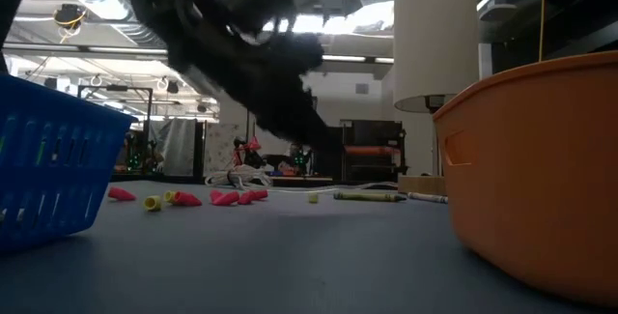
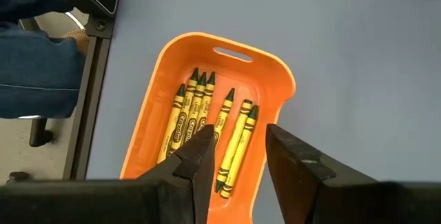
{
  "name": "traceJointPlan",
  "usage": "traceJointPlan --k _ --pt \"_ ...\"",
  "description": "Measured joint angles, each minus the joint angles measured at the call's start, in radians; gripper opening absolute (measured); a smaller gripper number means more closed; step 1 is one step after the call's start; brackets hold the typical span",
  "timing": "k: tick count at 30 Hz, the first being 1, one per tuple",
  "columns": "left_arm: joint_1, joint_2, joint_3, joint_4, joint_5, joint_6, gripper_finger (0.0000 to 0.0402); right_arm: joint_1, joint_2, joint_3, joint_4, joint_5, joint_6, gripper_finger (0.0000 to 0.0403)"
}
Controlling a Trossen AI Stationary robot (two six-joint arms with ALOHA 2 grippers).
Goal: Sort crayons
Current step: Put the orange crayon into the green bin
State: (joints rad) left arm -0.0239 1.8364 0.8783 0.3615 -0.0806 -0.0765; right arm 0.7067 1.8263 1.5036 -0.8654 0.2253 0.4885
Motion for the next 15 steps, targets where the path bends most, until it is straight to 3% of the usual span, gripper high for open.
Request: traceJointPlan --k 6,15 --pt "-0.043 -0.199 0.001 -0.274 0.000 -0.053 0.0007 0.000 0.000 0.000 0.000 0.000 0.000 0.0129" --pt "-0.151 -0.547 0.001 -0.790 -0.008 -0.300 0.0007 0.000 0.000 0.000 0.000 0.004 -0.005 0.0129"
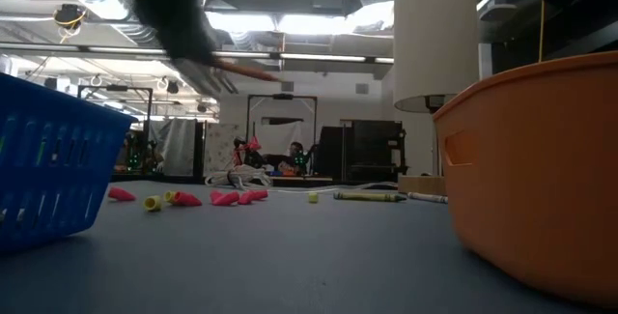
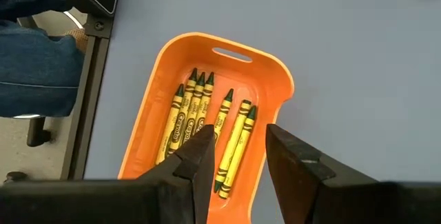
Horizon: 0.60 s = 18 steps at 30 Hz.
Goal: Sort crayons
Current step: Put the orange crayon into the green bin
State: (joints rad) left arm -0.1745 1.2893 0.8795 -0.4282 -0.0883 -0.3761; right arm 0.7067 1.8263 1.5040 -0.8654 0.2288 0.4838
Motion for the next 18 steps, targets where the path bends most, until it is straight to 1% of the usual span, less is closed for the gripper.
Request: traceJointPlan --k 6,10,14,18 --pt "-0.112 -0.185 0.000 -0.341 0.007 -0.280 0.0007 0.000 0.000 0.000 0.001 0.005 -0.025 0.0129" --pt "-0.204 -0.271 0.000 -0.534 0.042 -0.465 0.0007 0.000 0.000 0.000 0.002 0.008 -0.025 0.0129" --pt "-0.290 -0.317 0.000 -0.695 0.077 -0.642 0.0007 0.000 0.000 0.000 0.003 0.011 -0.025 0.0129" --pt "-0.359 -0.329 0.000 -0.833 0.138 -0.810 0.0007 0.000 0.000 0.000 0.004 0.011 -0.025 0.0129"
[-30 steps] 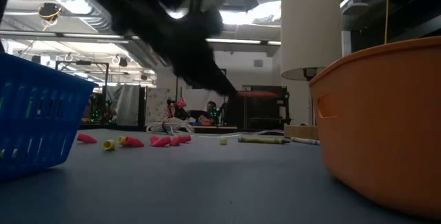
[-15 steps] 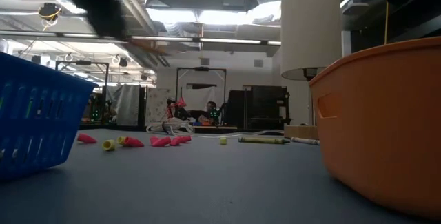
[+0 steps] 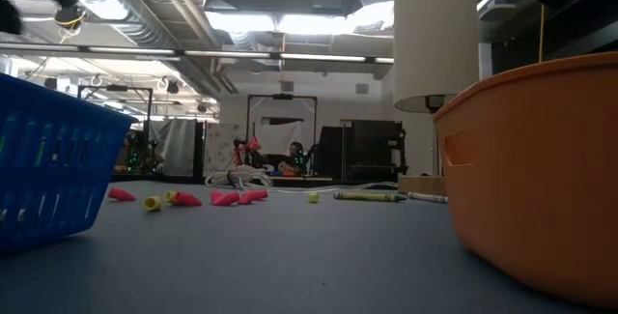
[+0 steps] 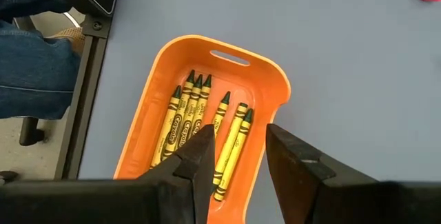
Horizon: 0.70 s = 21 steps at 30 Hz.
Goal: Sort crayons
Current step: Put the orange crayon into the green bin
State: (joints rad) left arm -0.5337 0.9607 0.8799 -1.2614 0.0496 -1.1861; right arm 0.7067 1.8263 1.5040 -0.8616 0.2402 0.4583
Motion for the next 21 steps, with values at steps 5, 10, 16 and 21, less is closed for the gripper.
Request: traceJointPlan --k 5,10,16,21 --pt "-0.054 0.001 0.000 -0.114 0.028 -0.158 0.0007 0.000 0.000 0.000 0.000 0.000 0.000 0.0129" --pt "-0.068 0.001 0.000 -0.124 0.000 -0.249 0.0007 0.000 0.000 0.000 0.000 0.000 0.000 0.0129" --pt "-0.068 0.001 0.000 -0.124 -0.017 -0.254 0.0018 0.000 0.000 0.000 0.000 0.035 -0.002 0.0129" --pt "-0.068 0.001 0.000 -0.124 -0.037 -0.274 0.0058 0.000 0.000 0.000 -0.001 0.074 -0.028 0.0129"
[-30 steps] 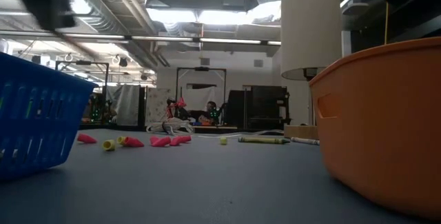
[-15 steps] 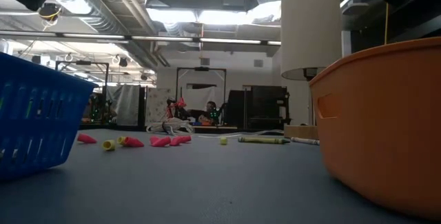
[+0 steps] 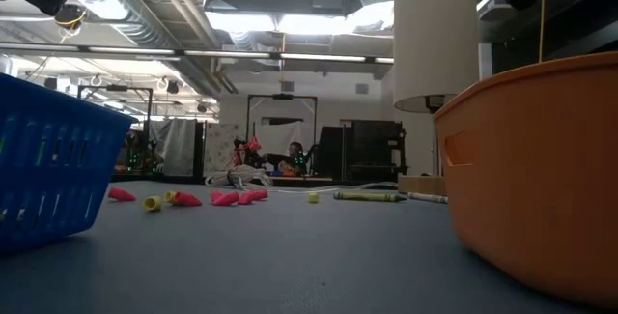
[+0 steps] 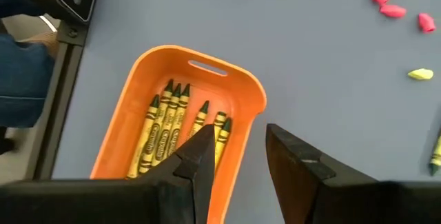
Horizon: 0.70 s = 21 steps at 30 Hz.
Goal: Sort crayons
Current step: Put the orange crayon into the green bin, then put the green crayon into the orange bin
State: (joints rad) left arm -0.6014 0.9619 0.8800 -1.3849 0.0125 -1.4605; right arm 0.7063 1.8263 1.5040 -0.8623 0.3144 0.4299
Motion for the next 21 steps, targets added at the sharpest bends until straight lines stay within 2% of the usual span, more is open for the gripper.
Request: traceJointPlan --k 4,10,21 --pt "0.000 0.000 0.000 0.000 -0.015 0.000 0.0085 -0.001 0.000 0.000 -0.001 0.030 -0.032 0.0129" --pt "0.000 0.000 0.000 0.017 -0.122 0.000 0.0098 -0.034 0.000 0.000 -0.018 0.105 -0.131 0.0129" --pt "0.000 0.001 0.000 0.070 -0.353 0.004 0.0098 -0.233 0.000 0.000 -0.147 0.105 -0.181 0.0129"
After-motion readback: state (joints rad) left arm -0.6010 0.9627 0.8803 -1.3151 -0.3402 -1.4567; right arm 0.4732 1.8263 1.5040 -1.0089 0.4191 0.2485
